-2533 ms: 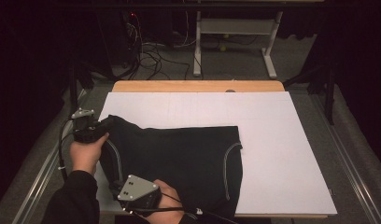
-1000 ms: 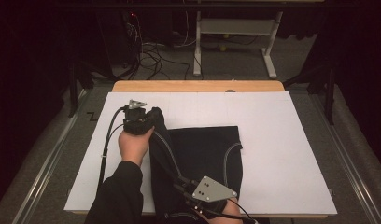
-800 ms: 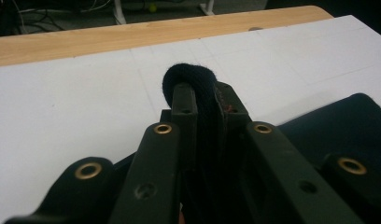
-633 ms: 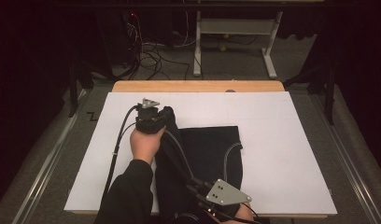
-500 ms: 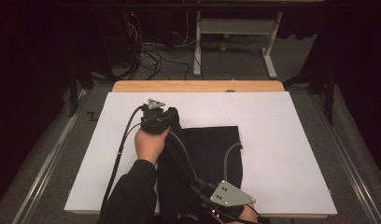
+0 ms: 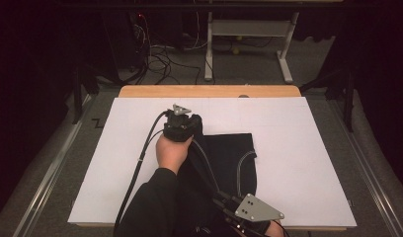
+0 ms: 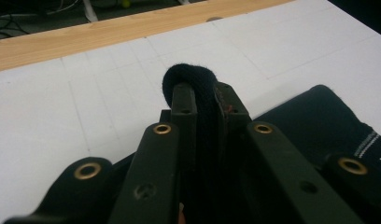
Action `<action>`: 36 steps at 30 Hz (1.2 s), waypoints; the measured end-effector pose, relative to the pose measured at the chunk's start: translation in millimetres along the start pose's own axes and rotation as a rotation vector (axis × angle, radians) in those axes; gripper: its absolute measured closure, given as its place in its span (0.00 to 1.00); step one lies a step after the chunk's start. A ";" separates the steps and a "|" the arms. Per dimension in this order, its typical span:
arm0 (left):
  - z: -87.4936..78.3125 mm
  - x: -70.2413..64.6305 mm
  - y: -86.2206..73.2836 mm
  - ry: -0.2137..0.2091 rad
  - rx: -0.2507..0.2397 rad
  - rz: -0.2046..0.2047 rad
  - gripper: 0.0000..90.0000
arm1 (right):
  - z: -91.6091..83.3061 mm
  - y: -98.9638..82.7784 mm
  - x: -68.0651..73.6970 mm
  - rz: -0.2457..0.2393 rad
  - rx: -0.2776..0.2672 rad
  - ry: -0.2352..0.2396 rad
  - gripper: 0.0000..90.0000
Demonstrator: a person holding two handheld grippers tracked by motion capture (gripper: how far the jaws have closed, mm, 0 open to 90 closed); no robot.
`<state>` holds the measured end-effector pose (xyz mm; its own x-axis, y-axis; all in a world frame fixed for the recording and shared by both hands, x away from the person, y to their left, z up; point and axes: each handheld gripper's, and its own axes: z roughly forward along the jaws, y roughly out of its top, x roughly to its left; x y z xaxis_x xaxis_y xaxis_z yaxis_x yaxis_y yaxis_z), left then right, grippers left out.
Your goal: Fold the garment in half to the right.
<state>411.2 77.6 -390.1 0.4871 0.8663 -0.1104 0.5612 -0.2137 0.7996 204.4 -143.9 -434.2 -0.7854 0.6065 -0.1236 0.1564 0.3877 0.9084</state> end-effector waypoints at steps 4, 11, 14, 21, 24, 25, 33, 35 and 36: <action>3.3 -8.6 3.5 0.000 0.011 0.016 0.85 | -5.9 -2.7 -1.9 0.000 -0.005 -0.008 0.83; 17.4 -22.7 6.1 0.005 0.050 0.022 0.85 | -14.0 -12.2 -7.8 0.018 0.006 -0.017 0.83; 22.6 -30.2 6.8 -0.003 0.054 0.029 0.85 | -16.9 -17.0 -11.4 0.031 0.016 -0.019 0.83; 30.8 -44.5 9.0 -0.014 0.065 0.037 0.85 | -28.8 -26.0 -17.4 0.049 0.030 -0.024 0.82; 36.7 -51.1 11.2 -0.023 0.067 0.043 0.85 | -32.2 -29.3 -19.6 0.062 0.036 -0.028 0.82; 38.8 -53.5 12.0 -0.027 0.068 0.046 0.85 | -33.1 -30.1 -20.7 0.065 0.039 -0.027 0.82; 55.2 -69.1 13.7 -0.051 0.098 0.061 0.84 | -42.3 -41.6 -25.9 0.094 0.069 -0.045 0.82; 59.1 -74.0 13.4 -0.055 0.108 0.069 0.84 | -44.3 -44.9 -25.9 0.098 0.083 -0.046 0.82; 60.6 -75.8 13.3 -0.056 0.109 0.070 0.84 | -45.2 -46.2 -25.8 0.103 0.087 -0.046 0.81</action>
<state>422.3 -18.3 -406.8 0.5627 0.8216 -0.0914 0.5921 -0.3235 0.7381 190.4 -208.9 -454.9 -0.7348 0.6763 -0.0518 0.2873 0.3795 0.8795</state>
